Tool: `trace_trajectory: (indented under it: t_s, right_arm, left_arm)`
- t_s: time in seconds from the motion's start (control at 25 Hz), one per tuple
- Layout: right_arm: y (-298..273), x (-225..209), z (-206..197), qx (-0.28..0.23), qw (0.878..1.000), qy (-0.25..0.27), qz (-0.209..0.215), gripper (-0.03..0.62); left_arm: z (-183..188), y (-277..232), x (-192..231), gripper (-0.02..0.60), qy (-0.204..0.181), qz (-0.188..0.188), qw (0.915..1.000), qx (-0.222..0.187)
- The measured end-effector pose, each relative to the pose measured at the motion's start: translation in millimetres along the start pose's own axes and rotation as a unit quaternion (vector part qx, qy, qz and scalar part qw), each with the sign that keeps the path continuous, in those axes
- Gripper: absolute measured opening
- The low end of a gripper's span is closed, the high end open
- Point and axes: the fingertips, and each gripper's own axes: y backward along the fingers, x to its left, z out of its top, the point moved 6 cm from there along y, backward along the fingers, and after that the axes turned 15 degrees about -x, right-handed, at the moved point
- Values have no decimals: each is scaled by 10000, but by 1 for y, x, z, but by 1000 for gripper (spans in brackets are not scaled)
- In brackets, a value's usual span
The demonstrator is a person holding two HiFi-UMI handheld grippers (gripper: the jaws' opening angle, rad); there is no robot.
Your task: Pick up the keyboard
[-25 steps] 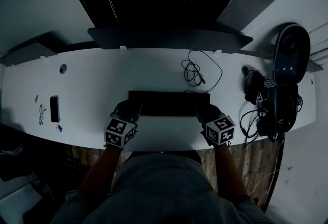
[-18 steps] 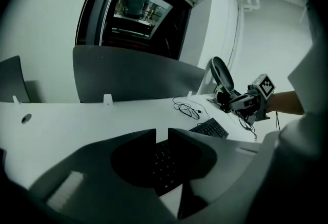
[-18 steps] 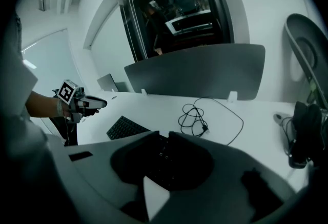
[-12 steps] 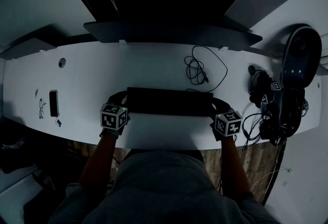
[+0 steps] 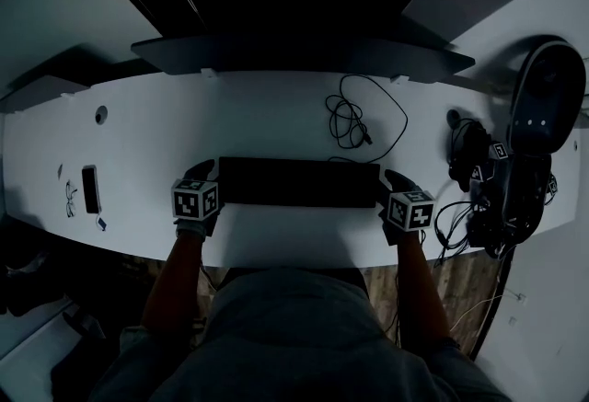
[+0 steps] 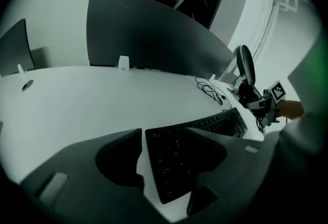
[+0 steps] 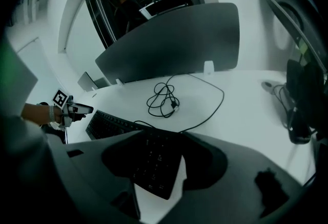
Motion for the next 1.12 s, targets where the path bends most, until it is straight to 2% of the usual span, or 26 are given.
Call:
trace_trajectory:
  t_s: [0.36, 0.68, 0.96, 1.12]
  right_arm:
    - [-20, -16, -14, 310, 9992, -262, -20, 252]
    - [-35, -17, -18, 446, 9976, -521, 89, 262]
    - [-45, -18, -21, 530, 9958, -724, 176, 268]
    - [-50, -17, -24, 651, 9947, -769, 215, 270]
  left_arm:
    - [-8, -20, 8, 275, 282, 41, 9994, 210]
    - [-8, -31, 7, 290, 410, -91, 9985, 359]
    - [-11, -32, 10, 290, 868, -273, 9950, 407]
    - [-10, -34, 9, 287, 966, -420, 9933, 480]
